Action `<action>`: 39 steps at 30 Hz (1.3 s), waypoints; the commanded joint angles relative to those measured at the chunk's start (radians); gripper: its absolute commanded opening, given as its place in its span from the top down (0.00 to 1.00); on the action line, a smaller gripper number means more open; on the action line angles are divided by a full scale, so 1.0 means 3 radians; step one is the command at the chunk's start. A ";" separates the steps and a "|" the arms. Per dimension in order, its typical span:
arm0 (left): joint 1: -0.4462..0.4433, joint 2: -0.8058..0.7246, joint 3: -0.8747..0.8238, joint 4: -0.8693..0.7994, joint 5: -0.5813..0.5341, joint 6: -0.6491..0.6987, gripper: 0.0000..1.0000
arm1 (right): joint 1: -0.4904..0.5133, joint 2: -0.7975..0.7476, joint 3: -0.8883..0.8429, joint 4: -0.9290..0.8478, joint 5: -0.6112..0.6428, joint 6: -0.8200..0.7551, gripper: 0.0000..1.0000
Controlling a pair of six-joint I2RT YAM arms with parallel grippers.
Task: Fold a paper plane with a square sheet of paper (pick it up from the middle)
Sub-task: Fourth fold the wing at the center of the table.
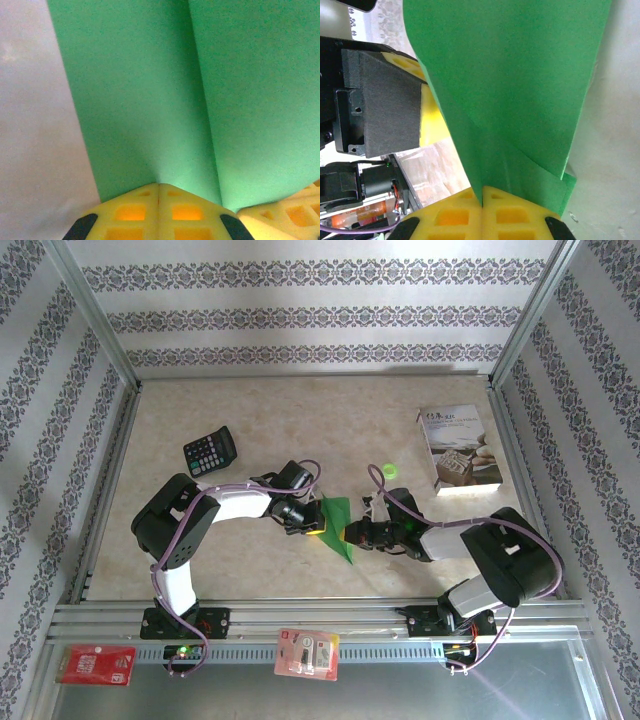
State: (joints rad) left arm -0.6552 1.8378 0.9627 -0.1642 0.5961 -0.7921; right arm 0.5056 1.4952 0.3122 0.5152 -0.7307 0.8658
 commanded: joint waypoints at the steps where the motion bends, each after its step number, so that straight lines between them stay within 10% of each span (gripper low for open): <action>1: -0.0015 0.0098 -0.0020 -0.0235 -0.0226 0.0053 0.96 | 0.0056 0.0073 0.0059 0.0210 -0.0090 0.0044 1.00; 39: 0.0101 -0.0339 0.0106 -0.0508 -0.0314 0.0137 0.76 | -0.0029 0.0559 -0.0193 0.0696 0.0029 0.0146 1.00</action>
State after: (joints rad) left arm -0.6392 1.7840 0.9806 -0.2771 0.5186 -0.7620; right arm 0.5049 1.6272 0.2714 0.7395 -0.7517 0.9154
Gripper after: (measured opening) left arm 0.234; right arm 0.050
